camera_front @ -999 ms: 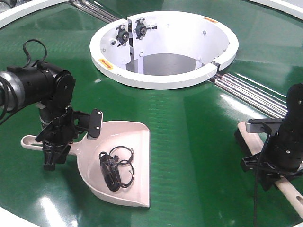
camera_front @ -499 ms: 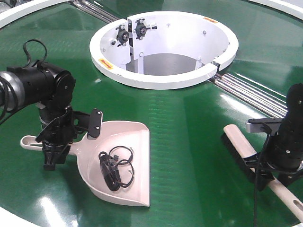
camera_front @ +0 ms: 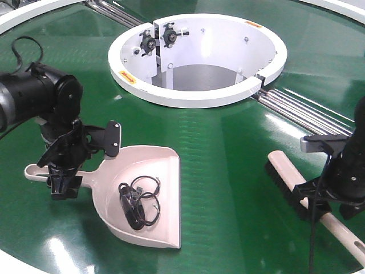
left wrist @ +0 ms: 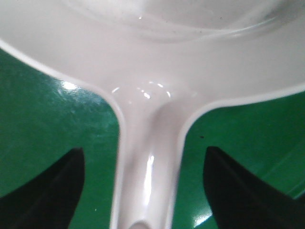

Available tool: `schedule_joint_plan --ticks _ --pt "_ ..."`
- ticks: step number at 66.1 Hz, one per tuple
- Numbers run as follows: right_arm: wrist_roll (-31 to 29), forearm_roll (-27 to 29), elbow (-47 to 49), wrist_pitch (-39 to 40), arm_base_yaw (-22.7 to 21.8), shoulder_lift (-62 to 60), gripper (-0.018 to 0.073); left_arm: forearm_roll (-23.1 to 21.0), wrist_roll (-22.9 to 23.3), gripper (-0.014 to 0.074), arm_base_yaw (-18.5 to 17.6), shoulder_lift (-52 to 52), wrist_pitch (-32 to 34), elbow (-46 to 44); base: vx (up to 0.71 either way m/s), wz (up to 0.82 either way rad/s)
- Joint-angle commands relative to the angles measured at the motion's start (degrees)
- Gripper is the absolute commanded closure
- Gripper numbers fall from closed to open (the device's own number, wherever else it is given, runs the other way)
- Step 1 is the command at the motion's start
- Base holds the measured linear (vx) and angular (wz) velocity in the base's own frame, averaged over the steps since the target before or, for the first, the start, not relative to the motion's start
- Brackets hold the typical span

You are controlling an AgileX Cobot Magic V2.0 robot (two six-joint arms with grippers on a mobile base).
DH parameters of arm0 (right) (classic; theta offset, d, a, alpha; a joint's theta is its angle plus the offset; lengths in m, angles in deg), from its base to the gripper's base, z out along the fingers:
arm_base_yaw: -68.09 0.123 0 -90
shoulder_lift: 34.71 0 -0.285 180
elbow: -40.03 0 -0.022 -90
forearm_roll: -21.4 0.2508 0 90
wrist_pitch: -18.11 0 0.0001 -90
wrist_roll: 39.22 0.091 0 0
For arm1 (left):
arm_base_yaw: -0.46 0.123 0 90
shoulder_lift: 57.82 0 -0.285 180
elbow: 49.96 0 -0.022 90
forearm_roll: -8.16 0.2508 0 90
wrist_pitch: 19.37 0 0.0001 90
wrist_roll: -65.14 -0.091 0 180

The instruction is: Clean and inspect green conveyor with broom and dustpan

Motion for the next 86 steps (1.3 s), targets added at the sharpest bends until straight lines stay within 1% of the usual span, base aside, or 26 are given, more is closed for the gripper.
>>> schedule_joint_plan --ticks 1,5,10,13,14,16,18,22,26,29,34,37,41,45,52,57,60,64,67,71,75,79,86 --pt "-0.69 -0.6 1.47 2.06 -0.07 -5.07 0.0097 -1.49 0.67 0.0055 -0.21 5.11 -0.96 -1.4 0.0 0.0" --pt "-0.35 -0.9 2.08 3.51 -0.07 -7.0 0.0097 -2.82 1.27 0.0055 -0.21 6.62 -1.46 -1.4 0.0 0.0" --pt "0.05 -0.6 4.04 5.37 -0.07 -9.13 0.01 -5.31 4.54 0.0055 -0.21 8.47 -1.51 -1.4 0.0 0.0" --pt "0.71 -0.6 5.6 6.22 -0.07 -10.28 0.0102 -6.37 8.23 0.0055 -0.21 9.94 -0.79 -1.4 0.0 0.0" --pt "0.99 -0.6 6.17 6.63 -0.07 -10.64 0.0103 -6.44 8.83 0.0055 -0.21 10.16 -0.65 -1.4 0.0 0.0" --pt "1.22 -0.6 7.36 7.25 -0.07 -11.2 0.0104 -6.45 11.81 0.0055 -0.21 11.07 -0.07 -1.4 0.0 0.0" --pt "1.23 -0.6 8.23 7.63 -0.07 -11.86 0.0104 -6.21 13.66 0.0055 -0.21 12.02 0.66 -1.4 0.0 0.0" --pt "1.17 1.06 10.67 7.91 -0.07 -13.03 0.0104 -5.91 18.11 0.0055 -0.21 14.07 2.46 -1.4 0.0 0.0" --pt "0.39 2.64 13.66 7.97 -0.07 -13.86 0.0104 -5.66 21.25 0.0055 -0.21 16.12 4.56 -1.4 0.0 0.0" --pt "-0.94 3.06 15.84 8.12 -0.07 -14.29 0.0104 -5.72 22.61 0.0055 -0.21 17.61 6.23 -1.4 0.0 0.0" --pt "-3.31 3.19 19.24 8.2 -0.07 -14.87 0.0104 -5.86 23.03 0.0056 -0.21 19.9 9.23 -1.4 0.0 0.0" --pt "-3.68 3.19 20.75 8.27 -0.07 -15.17 0.0104 -6.18 23.02 0.0058 -0.21 21.29 10.69 -1.4 0.0 0.0" --pt "-3.28 3.35 22.21 8.86 -0.07 -15.9 0.0104 -6.06 24.07 0.0063 -0.21 22.76 10.71 -1.4 0.0 0.0" --pt "-3.75 3.93 22.72 9.94 -0.07 -16.94 0.0104 -6.07 26.34 0.0066 -0.21 24.35 10.01 -1.4 0.0 0.0" --pt "-7.32 5.63 22.45 12.03 -0.07 -19.67 0.0104 -6.07 31.93 0.0083 -0.21 27.05 10.16 -1.4 0.0 0.0" --pt "-8.34 6.36 21.21 14.7 -0.07 -23.01 0.0104 -6.13 35.21 0.0097 -0.21 29.53 12.56 -1.29 0.0 0.0" --pt "-8.34 6.44 19.59 16.52 -0.07 -25.2 0.0104 -6.13 38.54 0.0106 -0.21 31.29 13.99 -1.29 0.0 0.0" --pt "-8.25 6.44 16.73 19.25 -0.07 -29.27 0.0104 -5.55 41.55 0.0116 -0.21 33.88 15.23 -1.23 0.0 0.0" --pt "-8.24 6.7 14.17 20.92 -0.07 -32.35 0.0104 -5.05 43.2 0.012 -0.21 35.48 16.23 -0.83 0.0 0.0" --pt "-8.24 7.65 10.14 23.81 -0.07 -36.39 0.0104 -5.14 45.19 0.0128 -0.21 38.85 19.29 1.54 0.0 0.0" --pt "-8.46 7.8 6.23 27.48 -0.07 -40.47 0.0104 -5.19 45.6 0.013 -0.21 43.06 22.69 6.33 0.0 0.0" --pt "-9.34 7.59 2.59 31.07 -0.07 -45.14 0.0104 -4.56 45.06 0.013 -0.21 47.57 27.2 12.47 0.0 0.0" --pt "-9.57 7.71 -3.08 35.56 0.75 -52.78 0.0104 -0.37 45.5 0.013 -0.21 57.63 38.23 25.99 0.0 0.0"
